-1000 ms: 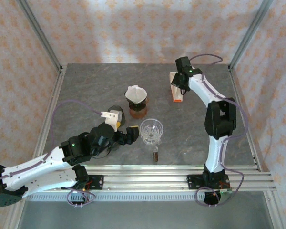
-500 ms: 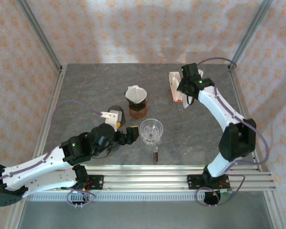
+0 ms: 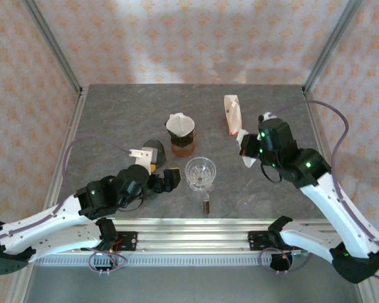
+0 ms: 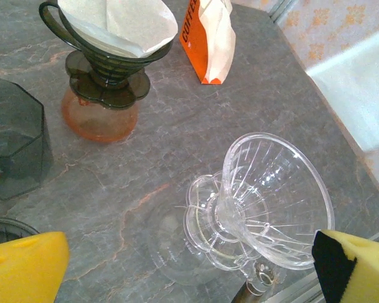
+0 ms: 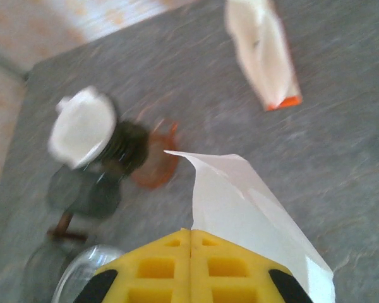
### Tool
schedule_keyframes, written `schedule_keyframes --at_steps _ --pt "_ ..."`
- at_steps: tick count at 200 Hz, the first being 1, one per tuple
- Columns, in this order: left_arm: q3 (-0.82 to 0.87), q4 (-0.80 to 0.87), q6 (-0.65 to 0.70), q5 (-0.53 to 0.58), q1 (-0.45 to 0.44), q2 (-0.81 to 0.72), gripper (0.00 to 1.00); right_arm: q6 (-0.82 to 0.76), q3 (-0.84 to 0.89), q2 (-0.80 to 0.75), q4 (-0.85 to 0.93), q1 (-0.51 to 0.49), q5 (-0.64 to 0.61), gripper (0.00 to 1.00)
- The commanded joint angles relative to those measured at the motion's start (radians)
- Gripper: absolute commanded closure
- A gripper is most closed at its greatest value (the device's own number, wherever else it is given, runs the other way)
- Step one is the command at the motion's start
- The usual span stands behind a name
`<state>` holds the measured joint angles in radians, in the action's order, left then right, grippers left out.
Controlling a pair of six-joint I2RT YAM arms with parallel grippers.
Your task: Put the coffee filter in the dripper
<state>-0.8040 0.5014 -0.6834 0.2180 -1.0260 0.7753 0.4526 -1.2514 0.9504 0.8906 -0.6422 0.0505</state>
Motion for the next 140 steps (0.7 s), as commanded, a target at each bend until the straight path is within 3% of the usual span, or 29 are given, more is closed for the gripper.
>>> schedule_keyframes --at_steps 1,65,140 --pt "-0.023 0.058 -0.018 0.033 0.0 -0.015 0.0 0.022 -0.056 -0.038 0.166 -0.1 0.049 1.0" --pt "-0.005 0.049 -0.022 0.047 0.001 -0.008 0.0 0.074 -0.157 0.022 0.234 -0.303 0.053 1.0" --pt "-0.008 0.032 -0.018 0.014 0.0 0.024 0.0 0.043 -0.294 0.226 0.246 -0.32 0.09 1.0"
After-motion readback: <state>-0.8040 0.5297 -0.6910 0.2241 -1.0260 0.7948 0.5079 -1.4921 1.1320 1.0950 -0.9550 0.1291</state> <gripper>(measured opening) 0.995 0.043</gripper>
